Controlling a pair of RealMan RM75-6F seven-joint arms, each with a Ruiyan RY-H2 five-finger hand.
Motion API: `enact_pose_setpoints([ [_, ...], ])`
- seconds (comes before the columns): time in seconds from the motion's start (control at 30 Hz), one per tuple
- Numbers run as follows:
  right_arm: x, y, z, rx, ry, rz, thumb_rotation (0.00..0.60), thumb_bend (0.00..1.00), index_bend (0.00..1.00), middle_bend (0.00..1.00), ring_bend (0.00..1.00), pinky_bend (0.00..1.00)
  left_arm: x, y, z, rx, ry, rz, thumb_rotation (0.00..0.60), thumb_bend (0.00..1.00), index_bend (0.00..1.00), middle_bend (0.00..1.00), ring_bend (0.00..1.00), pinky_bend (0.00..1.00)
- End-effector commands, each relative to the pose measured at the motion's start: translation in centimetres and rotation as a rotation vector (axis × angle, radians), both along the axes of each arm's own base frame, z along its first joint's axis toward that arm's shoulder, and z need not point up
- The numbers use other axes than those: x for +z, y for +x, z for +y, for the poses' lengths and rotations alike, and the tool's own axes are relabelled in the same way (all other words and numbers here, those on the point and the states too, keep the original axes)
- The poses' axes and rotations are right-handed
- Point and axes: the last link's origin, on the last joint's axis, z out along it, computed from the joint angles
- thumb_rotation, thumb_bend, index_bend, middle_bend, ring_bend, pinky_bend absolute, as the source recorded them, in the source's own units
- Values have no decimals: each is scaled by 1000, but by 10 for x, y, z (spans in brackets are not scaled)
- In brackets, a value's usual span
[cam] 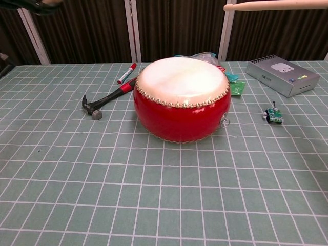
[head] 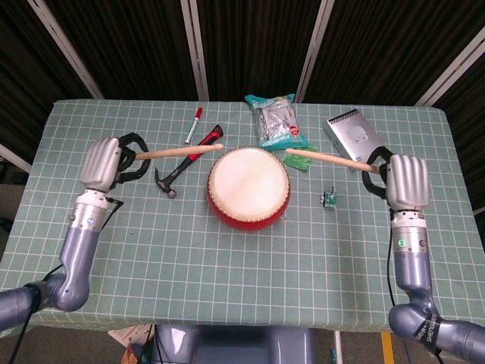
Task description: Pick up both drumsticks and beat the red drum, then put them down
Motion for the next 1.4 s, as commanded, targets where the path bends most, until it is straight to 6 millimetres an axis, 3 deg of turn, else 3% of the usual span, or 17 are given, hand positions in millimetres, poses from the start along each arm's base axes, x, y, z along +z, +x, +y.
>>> enact_pose_setpoints([
  [0.03, -3, 7, -1, 12, 9, -12, 600, 767, 901, 1000, 1000, 1000, 14, -6, -9, 15, 28, -34, 600, 484, 791, 1000, 1000, 1000],
  [0.4, -22, 37, -8, 71, 60, -145, 600, 766, 901, 1000, 1000, 1000, 27, -7, -11, 26, 47, -43, 600, 484, 791, 1000, 1000, 1000],
  [0.67, -78, 38, -6, 58, 225, -77, 600, 766, 901, 1000, 1000, 1000, 29, -5, -11, 22, 46, -56, 600, 484, 791, 1000, 1000, 1000],
  [0.77, -99, 29, -9, 61, 246, 128, 600, 767, 902, 1000, 1000, 1000, 29, -6, -11, 24, 38, -47, 600, 484, 791, 1000, 1000, 1000],
  [0.9, -119, 12, -9, 104, 240, 573, 600, 767, 906, 1000, 1000, 1000, 29, -6, -11, 26, 30, -44, 600, 484, 791, 1000, 1000, 1000],
  [0.97, -122, 7, -7, 98, 241, 628, 600, 767, 906, 1000, 1000, 1000, 30, -7, -11, 27, 32, -43, 600, 484, 791, 1000, 1000, 1000],
  [1.07, -120, 8, -5, 82, 223, 614, 600, 767, 906, 1000, 1000, 1000, 30, -7, -12, 27, 27, -43, 600, 484, 790, 1000, 1000, 1000],
  [1.2, -100, 21, -6, 72, 149, 446, 600, 767, 906, 1000, 1000, 1000, 30, -6, -12, 25, 26, -45, 600, 484, 791, 1000, 1000, 1000],
  [1.4, -49, 38, -7, 75, 33, 184, 600, 767, 906, 1000, 1000, 1000, 30, -4, -14, 19, 23, -34, 600, 483, 790, 1000, 1000, 1000],
])
